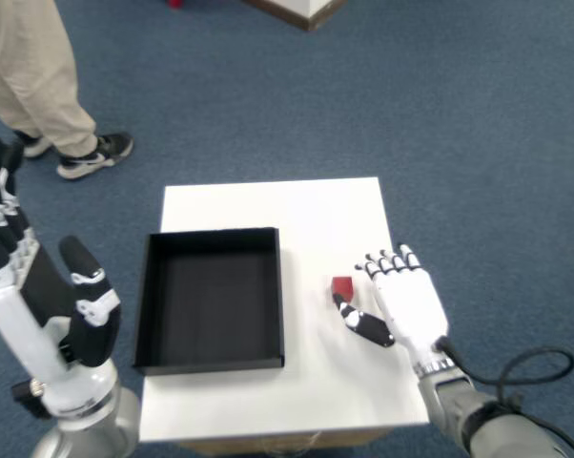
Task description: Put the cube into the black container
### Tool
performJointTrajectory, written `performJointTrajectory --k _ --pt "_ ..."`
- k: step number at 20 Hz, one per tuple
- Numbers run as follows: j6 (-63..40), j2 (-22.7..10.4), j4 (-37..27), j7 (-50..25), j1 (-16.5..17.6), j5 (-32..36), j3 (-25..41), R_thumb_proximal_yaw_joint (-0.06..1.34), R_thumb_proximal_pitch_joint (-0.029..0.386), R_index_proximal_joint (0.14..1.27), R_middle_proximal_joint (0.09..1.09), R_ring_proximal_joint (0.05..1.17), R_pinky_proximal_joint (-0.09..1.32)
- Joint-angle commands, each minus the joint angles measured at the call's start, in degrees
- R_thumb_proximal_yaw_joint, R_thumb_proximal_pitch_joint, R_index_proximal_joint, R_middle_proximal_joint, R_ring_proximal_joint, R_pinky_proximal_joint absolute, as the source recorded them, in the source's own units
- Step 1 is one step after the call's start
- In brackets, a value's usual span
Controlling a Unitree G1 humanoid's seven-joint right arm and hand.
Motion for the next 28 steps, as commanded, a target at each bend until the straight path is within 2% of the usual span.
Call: performJointTrajectory --k 1,10,28 --pt "-1.14 -1.08 1.01 -3.29 -2.31 -0.28 0.15 0.23 0.11 0.5 0.35 0.32 0.16" --pt "-1.55 -0.83 0.78 -2.33 -1.3 -0.74 0.77 0.29 0.105 0.5 0.35 0.32 0.16" --pt "-0.54 0.56 0.97 2.62 -3.66 0.93 -0.57 0.31 0.123 0.48 0.33 0.29 0.14"
